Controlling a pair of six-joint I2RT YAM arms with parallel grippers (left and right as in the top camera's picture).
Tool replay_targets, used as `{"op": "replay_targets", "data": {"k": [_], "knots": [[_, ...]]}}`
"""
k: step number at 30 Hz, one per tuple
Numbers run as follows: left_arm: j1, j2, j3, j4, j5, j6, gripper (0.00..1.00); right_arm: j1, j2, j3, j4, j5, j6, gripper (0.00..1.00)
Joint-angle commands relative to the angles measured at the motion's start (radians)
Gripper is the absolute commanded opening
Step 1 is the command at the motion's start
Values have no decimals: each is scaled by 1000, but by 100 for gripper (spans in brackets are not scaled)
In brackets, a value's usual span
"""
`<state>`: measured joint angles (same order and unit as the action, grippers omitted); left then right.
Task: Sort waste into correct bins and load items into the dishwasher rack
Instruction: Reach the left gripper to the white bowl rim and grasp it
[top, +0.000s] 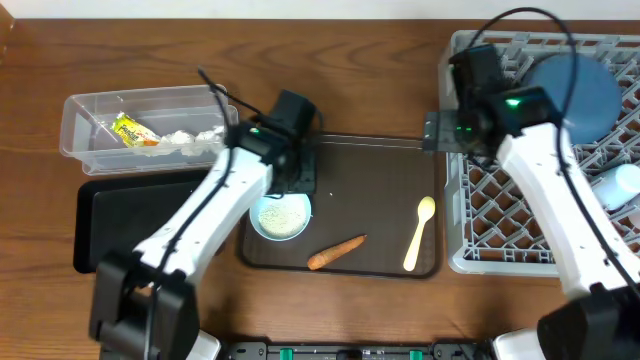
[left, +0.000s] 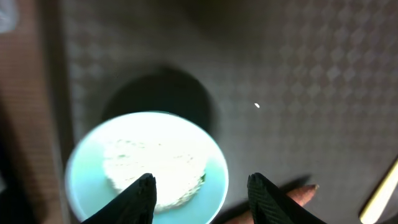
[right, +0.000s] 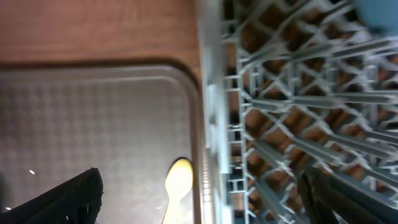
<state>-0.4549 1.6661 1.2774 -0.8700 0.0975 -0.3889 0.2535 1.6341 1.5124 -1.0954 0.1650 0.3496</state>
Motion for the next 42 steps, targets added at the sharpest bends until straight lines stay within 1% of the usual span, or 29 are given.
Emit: {"op": "replay_targets", "data": {"k": [1,4,10,11,12,16,18,22,24,27,28,32,36,40,42], "knots": [[-46,69,-15,13,-8,-18,50,-9,-2,12,-9,-15,-26,99],[-71,114,-15,17,-9,-22,49,-9,0,11,-22,-15,-26,99],[-81,182,-15,16,-12,-80,49,-9,0,11,-24,-16,-32,99],[-81,192,-15,16,-12,-81,47,-9,0,11,-24,-16,-32,99],[-81,201,-15,16,-12,-81,43,-9,0,11,-24,-16,-32,99],[-81,226,-15,19,-12,-81,38,-9,0,11,-24,-16,-32,99],[-81,240,-15,20,-12,-81,31,-9,0,11,-23,-16,-32,99],[-81,259,-15,21,-12,-81,21,-9,0,11,-24,-16,-32,99],[-81,261,-15,24,-12,-81,19,-9,0,11,-24,-16,-32,99],[-81,261,-15,24,-13,-81,18,-9,0,11,-24,-16,-32,99],[-81,262,-15,23,-13,-80,15,-9,0,11,-24,-16,-32,99],[-81,262,-15,23,-13,-80,6,-9,0,11,-24,-16,-33,99],[-80,261,-15,21,-19,-79,6,-9,0,11,-24,-16,-33,99],[-76,240,-9,-8,-94,-76,6,-9,0,11,-24,-15,-34,99],[-67,220,3,-31,-107,-76,6,-9,0,11,-24,-15,-38,99]]}}
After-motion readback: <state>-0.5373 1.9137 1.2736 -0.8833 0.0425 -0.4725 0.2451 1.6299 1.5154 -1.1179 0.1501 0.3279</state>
